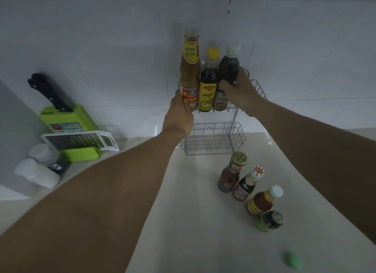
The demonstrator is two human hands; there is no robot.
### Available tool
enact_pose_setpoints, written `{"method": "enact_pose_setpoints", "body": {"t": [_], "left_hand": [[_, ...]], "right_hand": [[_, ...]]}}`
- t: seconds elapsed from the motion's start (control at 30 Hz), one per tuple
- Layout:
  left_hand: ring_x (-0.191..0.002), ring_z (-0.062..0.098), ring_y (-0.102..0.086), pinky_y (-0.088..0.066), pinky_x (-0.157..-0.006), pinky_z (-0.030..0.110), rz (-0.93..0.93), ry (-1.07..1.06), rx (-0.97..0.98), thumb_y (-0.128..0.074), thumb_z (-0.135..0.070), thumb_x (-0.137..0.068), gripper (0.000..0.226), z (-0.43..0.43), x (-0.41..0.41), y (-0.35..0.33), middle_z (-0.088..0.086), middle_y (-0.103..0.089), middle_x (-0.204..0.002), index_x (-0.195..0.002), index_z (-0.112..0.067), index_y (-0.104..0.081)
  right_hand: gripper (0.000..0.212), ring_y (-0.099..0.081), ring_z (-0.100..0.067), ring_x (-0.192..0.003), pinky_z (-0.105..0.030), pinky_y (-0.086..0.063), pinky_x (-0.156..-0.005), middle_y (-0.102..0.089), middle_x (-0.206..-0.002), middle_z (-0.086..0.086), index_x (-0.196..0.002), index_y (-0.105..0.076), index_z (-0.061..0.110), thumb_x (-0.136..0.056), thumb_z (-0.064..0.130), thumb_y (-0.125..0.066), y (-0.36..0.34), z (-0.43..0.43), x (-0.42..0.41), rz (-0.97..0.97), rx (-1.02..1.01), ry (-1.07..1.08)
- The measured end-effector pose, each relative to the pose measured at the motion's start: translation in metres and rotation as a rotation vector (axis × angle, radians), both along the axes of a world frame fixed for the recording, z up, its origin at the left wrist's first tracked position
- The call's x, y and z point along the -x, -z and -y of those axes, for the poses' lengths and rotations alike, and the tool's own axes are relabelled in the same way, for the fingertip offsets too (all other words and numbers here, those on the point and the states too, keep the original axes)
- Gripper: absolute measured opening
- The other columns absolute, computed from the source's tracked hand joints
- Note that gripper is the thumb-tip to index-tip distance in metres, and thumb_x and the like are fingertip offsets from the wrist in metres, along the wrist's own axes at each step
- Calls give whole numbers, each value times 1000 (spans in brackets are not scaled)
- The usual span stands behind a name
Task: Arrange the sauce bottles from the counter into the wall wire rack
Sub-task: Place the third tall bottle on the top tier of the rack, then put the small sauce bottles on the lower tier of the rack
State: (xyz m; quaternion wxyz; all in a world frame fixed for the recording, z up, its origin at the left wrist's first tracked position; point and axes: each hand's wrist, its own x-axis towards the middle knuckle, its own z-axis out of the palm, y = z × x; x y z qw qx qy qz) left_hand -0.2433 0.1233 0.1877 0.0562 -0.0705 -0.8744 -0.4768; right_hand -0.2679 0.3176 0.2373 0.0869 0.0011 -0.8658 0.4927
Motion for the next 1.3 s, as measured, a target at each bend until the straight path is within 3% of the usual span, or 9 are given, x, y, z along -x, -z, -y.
{"method": "enact_pose_setpoints", "body": {"t": [0.17,0.53,0.63,0.73,0.8,0.97,1.13,1.23,1.3], "left_hand": [[-129,27,-52,-43,-112,42,28,12,0,-28,-31,-108,47,1,-1,-2,9,-48,-146,-154,-18,-29],[-124,32,-58,-46,-107,45,93,43,8,-25,-35,-108,51,1,-7,-8,8,-53,-146,-157,-23,-18],[-140,34,-45,-37,-116,45,194,29,-12,-24,-37,-108,61,-3,-10,-13,9,-36,-161,-160,-18,1],[-153,32,-22,-23,-121,42,262,-67,-151,-33,-41,-107,75,-7,-19,-12,7,-6,-170,-159,-17,16],[-154,33,-17,-21,-122,42,283,-124,-220,-41,-34,-106,78,-8,-29,-3,10,0,-170,-159,-17,12],[-143,33,-38,-36,-117,43,368,40,-107,-58,-14,-96,78,-14,-53,49,14,-25,-160,-159,-12,-12],[-142,24,-37,-42,-104,30,542,403,65,-72,-8,-85,89,-39,-85,90,3,-34,-156,-157,-22,-23],[-138,17,-41,-37,-98,24,569,531,125,-74,-13,-83,87,-53,-101,106,0,-42,-153,-156,-25,-28],[-118,13,-50,-37,-91,21,550,535,123,-69,-9,-87,68,-62,-111,111,0,-55,-133,-148,-16,-42]], "right_hand": [[52,-69,-16,-101,-47,-58,-87,-70,-105,6,-123,-51,32,-74,44,-65,31,-20,28,56,-116,-38],[83,-74,-10,-91,-41,-63,-73,-73,-103,10,-128,-48,28,-62,64,-85,63,-41,60,89,-139,-57],[42,-71,-11,-98,-41,-60,-86,-74,-102,4,-115,-62,25,-77,28,-81,21,-5,14,27,-167,-15],[65,-59,-19,-118,-41,-52,-98,-63,-125,-7,-130,-50,13,-77,34,-81,4,3,-13,44,-83,45],[91,-42,-24,-132,-36,-41,-105,-45,-142,-13,-145,-32,8,-76,43,-79,2,2,-32,46,-106,180],[84,-40,-33,-128,-43,-39,-108,-35,-137,-18,-144,-33,3,-75,35,-68,14,-1,-93,-49,-247,327],[66,-53,-22,-111,-34,-44,-89,-46,-127,-3,-135,-49,30,-80,60,-66,38,-11,-137,442,-496,-25],[59,-52,-20,-108,-30,-41,-85,-51,-122,-3,-132,-55,27,-83,55,-68,56,-9,-153,473,-663,-169],[46,-55,-23,-109,-27,-38,-82,-56,-121,-6,-128,-58,22,-88,42,-68,68,-9,-156,392,-701,-165]]}}
